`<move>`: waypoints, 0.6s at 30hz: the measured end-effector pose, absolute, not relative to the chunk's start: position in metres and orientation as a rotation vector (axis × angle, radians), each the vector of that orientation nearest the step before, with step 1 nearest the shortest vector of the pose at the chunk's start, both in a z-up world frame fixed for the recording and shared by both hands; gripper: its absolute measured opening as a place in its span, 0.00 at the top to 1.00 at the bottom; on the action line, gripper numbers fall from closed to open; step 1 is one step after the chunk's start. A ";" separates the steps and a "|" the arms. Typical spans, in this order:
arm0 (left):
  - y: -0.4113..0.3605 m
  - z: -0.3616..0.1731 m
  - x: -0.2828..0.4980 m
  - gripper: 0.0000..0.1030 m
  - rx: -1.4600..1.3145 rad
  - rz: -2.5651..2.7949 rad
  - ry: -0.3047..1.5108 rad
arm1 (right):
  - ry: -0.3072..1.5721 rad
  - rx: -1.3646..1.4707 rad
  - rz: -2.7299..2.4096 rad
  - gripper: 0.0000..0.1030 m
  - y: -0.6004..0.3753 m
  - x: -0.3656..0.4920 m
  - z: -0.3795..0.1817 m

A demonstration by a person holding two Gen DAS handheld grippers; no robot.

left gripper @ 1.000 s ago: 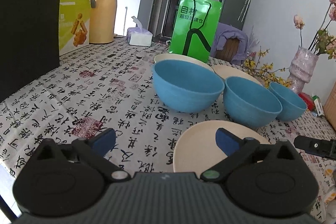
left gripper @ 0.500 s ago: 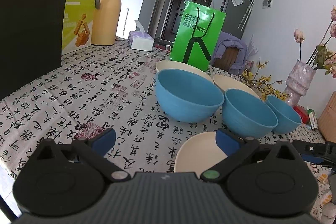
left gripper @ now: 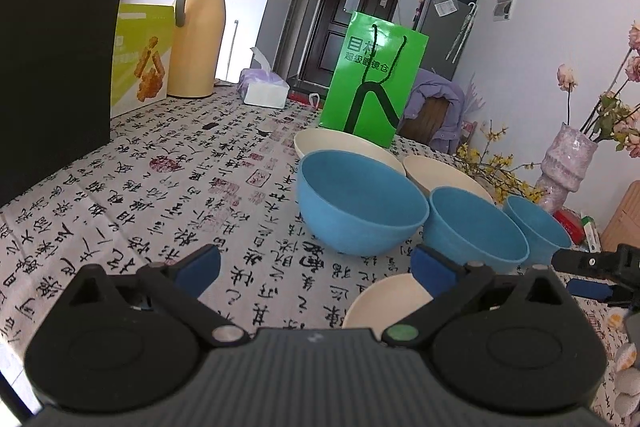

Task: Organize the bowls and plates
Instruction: 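Move both grippers past the blue bowls toward the cream plates by the green bag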

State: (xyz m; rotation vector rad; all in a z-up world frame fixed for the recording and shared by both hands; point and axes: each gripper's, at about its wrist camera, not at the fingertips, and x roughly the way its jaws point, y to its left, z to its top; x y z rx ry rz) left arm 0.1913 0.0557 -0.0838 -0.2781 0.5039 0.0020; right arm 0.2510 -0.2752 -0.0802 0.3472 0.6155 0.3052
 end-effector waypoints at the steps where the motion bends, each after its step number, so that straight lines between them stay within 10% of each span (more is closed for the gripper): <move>1: 0.057 -0.083 0.193 0.00 -0.282 0.003 0.504 | 0.616 0.350 0.309 0.00 -0.274 0.253 -0.079; 18: 0.098 -0.049 0.228 0.00 -0.360 0.008 0.501 | 0.611 0.195 0.298 0.00 -0.244 0.294 -0.034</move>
